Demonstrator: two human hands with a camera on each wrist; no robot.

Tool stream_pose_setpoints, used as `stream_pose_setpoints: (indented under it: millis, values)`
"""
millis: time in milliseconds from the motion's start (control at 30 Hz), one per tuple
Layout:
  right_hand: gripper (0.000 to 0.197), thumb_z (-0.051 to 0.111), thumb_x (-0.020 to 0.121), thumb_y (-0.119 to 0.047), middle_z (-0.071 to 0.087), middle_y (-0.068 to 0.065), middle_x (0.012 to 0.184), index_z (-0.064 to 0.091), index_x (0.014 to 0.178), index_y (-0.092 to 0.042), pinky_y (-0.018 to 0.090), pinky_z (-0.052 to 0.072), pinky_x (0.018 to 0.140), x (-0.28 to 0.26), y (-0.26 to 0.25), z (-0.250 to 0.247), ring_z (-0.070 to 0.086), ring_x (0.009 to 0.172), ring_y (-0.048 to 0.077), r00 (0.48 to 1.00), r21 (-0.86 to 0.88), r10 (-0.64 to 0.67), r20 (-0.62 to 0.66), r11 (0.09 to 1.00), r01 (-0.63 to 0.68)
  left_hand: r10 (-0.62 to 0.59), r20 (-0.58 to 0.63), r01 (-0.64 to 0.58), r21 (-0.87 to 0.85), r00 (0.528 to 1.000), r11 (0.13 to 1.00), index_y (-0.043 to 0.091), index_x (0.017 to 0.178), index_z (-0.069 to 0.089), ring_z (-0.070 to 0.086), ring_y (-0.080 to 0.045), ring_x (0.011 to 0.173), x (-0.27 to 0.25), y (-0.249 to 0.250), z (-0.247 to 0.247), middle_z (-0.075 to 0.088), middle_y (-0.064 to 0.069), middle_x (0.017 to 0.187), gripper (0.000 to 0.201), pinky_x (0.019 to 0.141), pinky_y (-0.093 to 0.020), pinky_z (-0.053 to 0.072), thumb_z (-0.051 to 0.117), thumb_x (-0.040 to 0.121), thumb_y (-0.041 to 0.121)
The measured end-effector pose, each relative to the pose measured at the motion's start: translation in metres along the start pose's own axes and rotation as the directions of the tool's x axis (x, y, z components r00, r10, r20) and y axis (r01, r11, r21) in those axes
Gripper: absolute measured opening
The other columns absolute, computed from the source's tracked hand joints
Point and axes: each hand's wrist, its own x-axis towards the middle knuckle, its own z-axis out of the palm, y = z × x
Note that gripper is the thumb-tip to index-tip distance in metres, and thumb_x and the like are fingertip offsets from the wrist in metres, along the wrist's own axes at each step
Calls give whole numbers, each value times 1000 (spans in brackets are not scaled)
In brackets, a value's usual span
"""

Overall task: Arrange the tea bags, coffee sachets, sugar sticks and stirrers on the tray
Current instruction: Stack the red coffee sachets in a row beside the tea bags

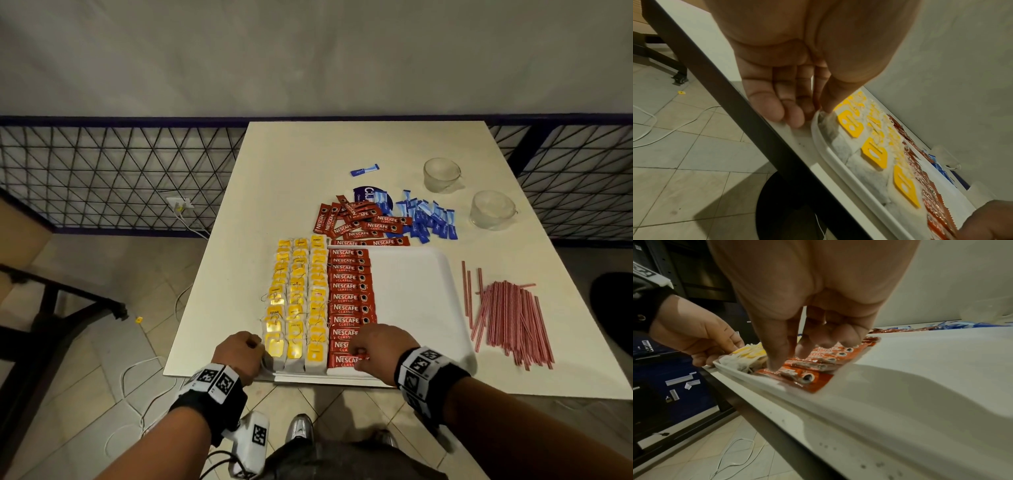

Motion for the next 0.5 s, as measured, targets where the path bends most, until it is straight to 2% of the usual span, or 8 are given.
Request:
stream_pose_setpoints:
  millis: [100,267,400,500]
  values:
    - [24,56,90,-34,56,-8,119,60,114,-32,31,45,91,3,1,3,54,110,18,1000,-11,12,-10,1000,-12,-1,1,1,-9,1000,1000,22,88,61,60,-22,64,0,0,0,67,-6,87,8,52,-21,47,56,92,26]
    - [27,54,90,-38,55,-7,121,58,116,-32,32,44,92,7,3,7,53,112,18,1000,-21,9,-9,1000,-9,6,8,-6,-5,1000,1000,22,87,61,61,-25,68,2,-1,1,68,-6,89,8,62,-26,53,56,92,26]
    - [35,52,92,-39,52,-5,127,55,126,-33,34,44,97,10,4,9,51,117,19,1000,-41,-6,7,999,6,9,6,-9,20,1000,1000,26,75,54,59,-20,62,1,1,-1,61,0,80,17,52,-22,47,54,92,26]
    - [35,50,93,-38,51,-5,128,55,128,-34,34,43,99,11,5,10,51,119,19,1000,-40,-5,5,999,5,4,8,-4,11,1000,1000,26,76,54,59,-21,65,0,2,-1,61,-1,81,16,52,-21,46,54,92,26]
